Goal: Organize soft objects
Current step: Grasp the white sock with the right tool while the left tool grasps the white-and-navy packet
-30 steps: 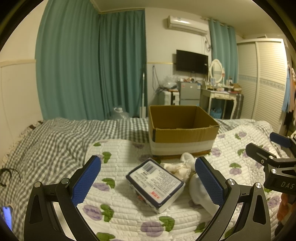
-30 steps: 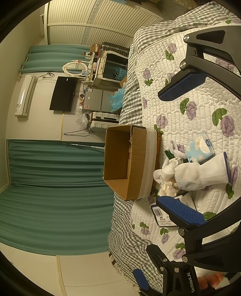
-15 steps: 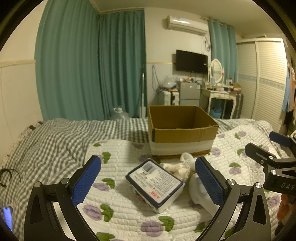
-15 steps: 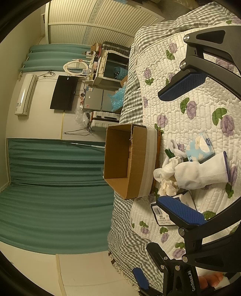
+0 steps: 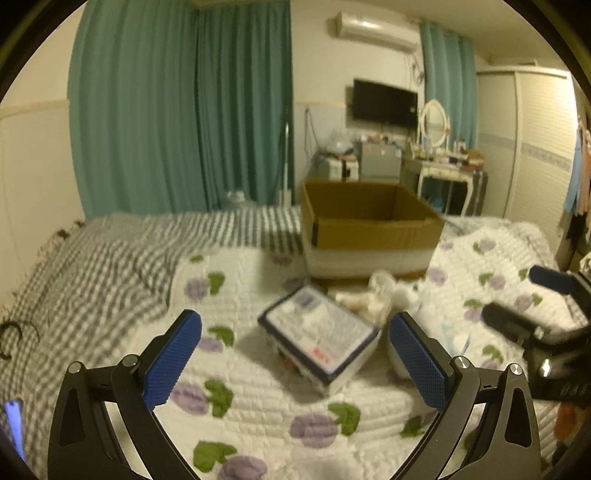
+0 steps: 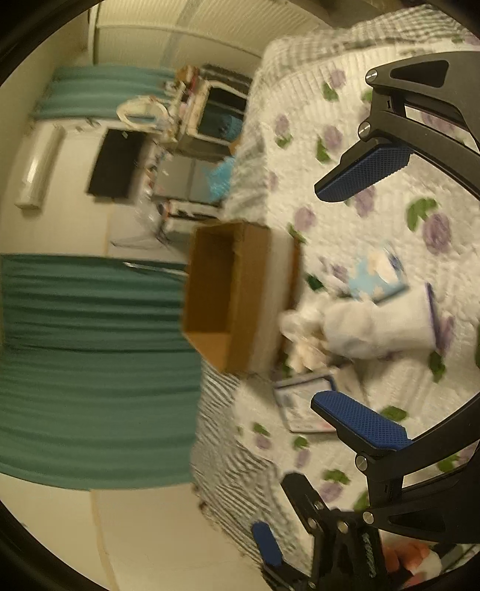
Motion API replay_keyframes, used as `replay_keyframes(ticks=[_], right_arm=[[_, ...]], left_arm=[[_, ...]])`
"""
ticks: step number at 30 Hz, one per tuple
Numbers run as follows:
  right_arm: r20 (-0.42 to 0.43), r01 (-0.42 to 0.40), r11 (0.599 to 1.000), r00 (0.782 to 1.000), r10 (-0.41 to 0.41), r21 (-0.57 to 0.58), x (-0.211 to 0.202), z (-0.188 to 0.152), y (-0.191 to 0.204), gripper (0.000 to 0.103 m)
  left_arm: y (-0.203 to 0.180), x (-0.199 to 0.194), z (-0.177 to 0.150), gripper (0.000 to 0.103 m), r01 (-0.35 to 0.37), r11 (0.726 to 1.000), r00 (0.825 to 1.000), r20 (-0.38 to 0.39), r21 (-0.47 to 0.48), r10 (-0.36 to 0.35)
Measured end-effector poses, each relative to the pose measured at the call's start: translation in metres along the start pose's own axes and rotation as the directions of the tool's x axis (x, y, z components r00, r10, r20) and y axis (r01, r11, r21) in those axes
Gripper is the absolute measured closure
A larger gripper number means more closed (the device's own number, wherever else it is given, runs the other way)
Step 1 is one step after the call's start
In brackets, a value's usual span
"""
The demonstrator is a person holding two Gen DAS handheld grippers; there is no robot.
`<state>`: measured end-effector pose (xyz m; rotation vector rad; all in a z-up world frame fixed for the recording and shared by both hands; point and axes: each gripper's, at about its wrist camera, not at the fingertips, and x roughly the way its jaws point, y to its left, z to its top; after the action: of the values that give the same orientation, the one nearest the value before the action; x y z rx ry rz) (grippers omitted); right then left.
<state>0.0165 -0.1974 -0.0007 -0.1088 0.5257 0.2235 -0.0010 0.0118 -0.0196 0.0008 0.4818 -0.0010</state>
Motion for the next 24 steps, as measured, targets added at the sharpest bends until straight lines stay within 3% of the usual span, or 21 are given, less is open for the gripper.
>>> replay_keyframes(ticks=[8, 12, 15, 17, 18, 21, 24], right_arm=[[-0.184, -0.048, 0.997, 0.982, 0.036, -0.056, 0.066, -0.031, 0.024, 0.006], [-0.225, -0.044, 0.996, 0.974, 0.026, -0.075, 0.094, -0.03, 0.026, 0.007], [-0.251, -0.039, 0.996, 0.968, 0.018, -0.078, 0.113, -0.03, 0.028, 0.016], [-0.257, -0.029, 0.997, 0.966, 0.008, -0.078, 0.121, -0.03, 0.026, 0.017], [-0.26, -0.033, 0.996, 0.965, 0.011, -0.079, 0.123, -0.03, 0.027, 0.019], [-0.279, -0.039, 0.995, 0.96, 0.013, -0.088, 0.128, -0.032, 0.028, 0.045], [-0.272, -0.051, 0.996, 0.962, 0.03, -0.071, 0.122, -0.03, 0.025, 0.054]], left_arm=[[0.004, 0.031, -0.024, 0.0, -0.015, 1.0, 0.992, -0.126, 0.006, 0.016], [0.012, 0.039, -0.026, 0.0, -0.019, 1.0, 0.988, -0.156, -0.017, 0.016], [0.017, 0.044, -0.026, 0.0, -0.021, 0.999, 0.985, -0.172, -0.031, 0.015], [0.017, 0.047, -0.026, 0.0, -0.023, 0.999, 0.984, -0.18, -0.036, 0.017], [0.016, 0.048, -0.026, 0.0, -0.025, 0.999, 0.983, -0.183, -0.036, 0.018], [0.013, 0.05, -0.026, 0.0, -0.018, 0.999, 0.982, -0.189, -0.029, 0.012], [0.006, 0.051, -0.026, 0.0, -0.019, 1.0, 0.981, -0.195, -0.011, 0.016]])
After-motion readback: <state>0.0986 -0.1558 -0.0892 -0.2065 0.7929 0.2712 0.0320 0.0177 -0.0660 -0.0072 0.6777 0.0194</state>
